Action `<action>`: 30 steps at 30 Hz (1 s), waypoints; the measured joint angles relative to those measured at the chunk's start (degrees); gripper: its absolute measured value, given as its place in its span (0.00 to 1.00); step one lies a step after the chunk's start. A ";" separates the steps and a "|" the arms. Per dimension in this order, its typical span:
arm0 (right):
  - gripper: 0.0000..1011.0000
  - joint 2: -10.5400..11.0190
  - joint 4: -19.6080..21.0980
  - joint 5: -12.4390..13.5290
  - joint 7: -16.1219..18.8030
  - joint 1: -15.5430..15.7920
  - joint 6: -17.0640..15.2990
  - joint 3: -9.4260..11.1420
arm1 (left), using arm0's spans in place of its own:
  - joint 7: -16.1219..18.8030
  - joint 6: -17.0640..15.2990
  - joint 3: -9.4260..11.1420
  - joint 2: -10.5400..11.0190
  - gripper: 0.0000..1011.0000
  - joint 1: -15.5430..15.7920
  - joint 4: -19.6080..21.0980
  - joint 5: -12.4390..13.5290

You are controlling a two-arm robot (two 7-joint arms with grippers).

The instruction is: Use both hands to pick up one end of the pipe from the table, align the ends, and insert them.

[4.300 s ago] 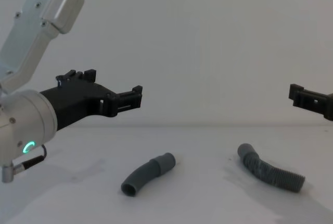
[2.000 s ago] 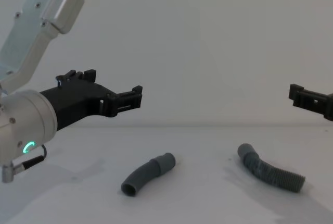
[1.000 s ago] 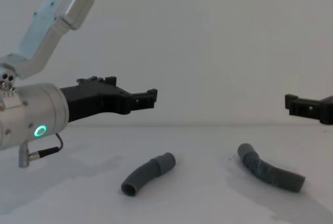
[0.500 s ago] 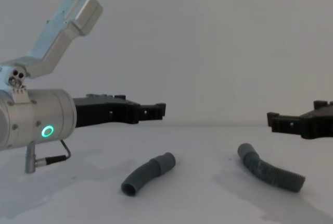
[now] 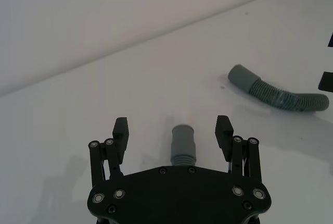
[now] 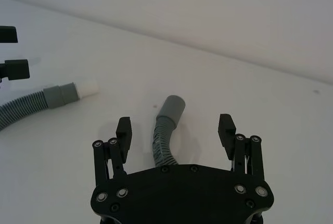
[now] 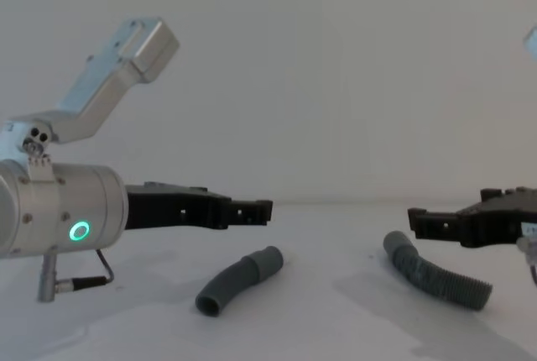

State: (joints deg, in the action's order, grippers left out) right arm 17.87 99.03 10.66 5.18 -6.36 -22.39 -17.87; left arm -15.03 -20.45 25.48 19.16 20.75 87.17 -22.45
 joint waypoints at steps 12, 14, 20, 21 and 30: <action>0.99 -1.22 -1.62 -0.14 0.44 -0.80 -2.63 -0.32 | 0.09 -1.53 0.54 -0.78 0.99 -0.14 -1.35 0.91; 0.99 -1.35 -1.70 -0.15 0.49 -0.83 -2.84 -0.34 | 0.11 -1.62 0.60 -0.90 0.99 -0.13 -1.60 1.04; 0.99 -1.84 -1.97 -0.20 0.75 -0.91 -3.65 -0.37 | 0.32 -1.77 0.78 -1.35 0.99 -0.15 -2.80 1.59; 0.99 -1.98 -2.05 -0.21 0.79 -0.95 -3.87 -0.37 | 0.39 -1.78 0.81 -1.45 0.99 -0.16 -3.05 1.77; 0.99 -2.78 -2.95 -0.48 0.98 -1.64 -5.23 -0.52 | 0.37 -1.85 1.19 -1.74 0.99 0.14 -4.47 2.83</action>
State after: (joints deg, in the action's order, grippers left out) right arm 15.09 96.08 10.18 6.15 -8.00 -27.62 -18.39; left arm -14.66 -22.31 26.67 17.42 20.89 82.69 -19.61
